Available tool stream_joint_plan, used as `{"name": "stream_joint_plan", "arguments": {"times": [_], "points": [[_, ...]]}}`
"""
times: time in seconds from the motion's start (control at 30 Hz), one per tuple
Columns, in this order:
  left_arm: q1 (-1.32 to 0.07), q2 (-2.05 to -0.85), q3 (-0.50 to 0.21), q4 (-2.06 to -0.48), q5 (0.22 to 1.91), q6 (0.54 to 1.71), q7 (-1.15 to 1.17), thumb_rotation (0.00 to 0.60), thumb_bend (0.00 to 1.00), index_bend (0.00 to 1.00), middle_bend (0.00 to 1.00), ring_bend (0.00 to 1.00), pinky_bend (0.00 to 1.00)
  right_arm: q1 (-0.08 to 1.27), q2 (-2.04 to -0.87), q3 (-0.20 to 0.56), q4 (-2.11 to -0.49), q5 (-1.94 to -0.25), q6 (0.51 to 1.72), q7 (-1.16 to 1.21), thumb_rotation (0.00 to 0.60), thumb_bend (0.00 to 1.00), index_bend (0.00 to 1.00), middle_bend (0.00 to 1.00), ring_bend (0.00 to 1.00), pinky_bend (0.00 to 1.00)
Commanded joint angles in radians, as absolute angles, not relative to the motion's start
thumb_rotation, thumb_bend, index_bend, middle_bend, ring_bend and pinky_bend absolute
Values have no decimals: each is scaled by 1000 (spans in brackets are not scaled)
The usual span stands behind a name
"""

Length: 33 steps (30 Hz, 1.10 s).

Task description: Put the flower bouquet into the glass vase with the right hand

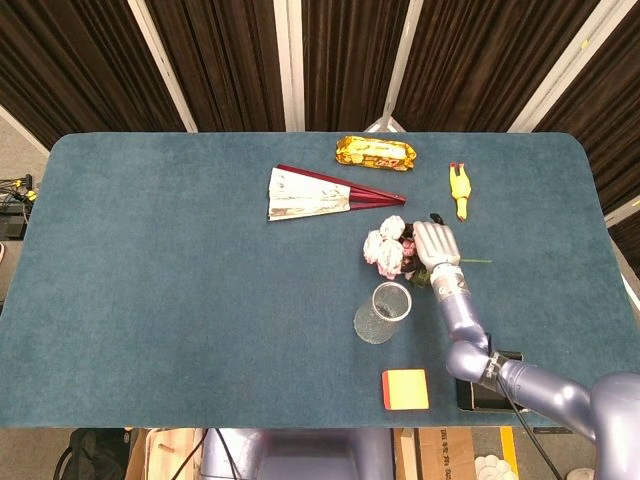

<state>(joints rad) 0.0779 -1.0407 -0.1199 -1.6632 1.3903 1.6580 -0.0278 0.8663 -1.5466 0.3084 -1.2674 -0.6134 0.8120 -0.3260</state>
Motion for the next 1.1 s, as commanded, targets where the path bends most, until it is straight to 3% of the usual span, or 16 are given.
{"name": "stream_joint_plan", "arguments": {"times": [0.03, 0.27, 0.57, 0.83, 1.1], "points": [[78, -1039, -119, -1662, 1392, 1657, -33, 600, 244, 31, 0, 0, 19, 849, -1483, 342, -1345, -622, 791, -273, 600, 251, 550, 465, 486, 87], [81, -1034, -117, -1659, 1396, 1657, -55, 600, 244, 31, 0, 0, 19, 823, -1345, 413, -1502, -595, 728, -159, 600, 252, 551, 465, 486, 87], [86, -1027, -116, -1652, 1401, 1660, -86, 600, 244, 31, 0, 0, 19, 744, -1194, 607, -1649, -647, 742, 111, 600, 251, 556, 465, 491, 87], [89, -1023, -115, -1649, 1405, 1663, -106, 600, 244, 32, 0, 0, 19, 649, -996, 769, -1858, -481, 632, 369, 600, 251, 583, 477, 491, 100], [92, -1018, -115, -1644, 1408, 1666, -130, 600, 244, 32, 0, 0, 19, 578, -838, 860, -2066, -416, 669, 482, 600, 251, 583, 477, 491, 100]]}}
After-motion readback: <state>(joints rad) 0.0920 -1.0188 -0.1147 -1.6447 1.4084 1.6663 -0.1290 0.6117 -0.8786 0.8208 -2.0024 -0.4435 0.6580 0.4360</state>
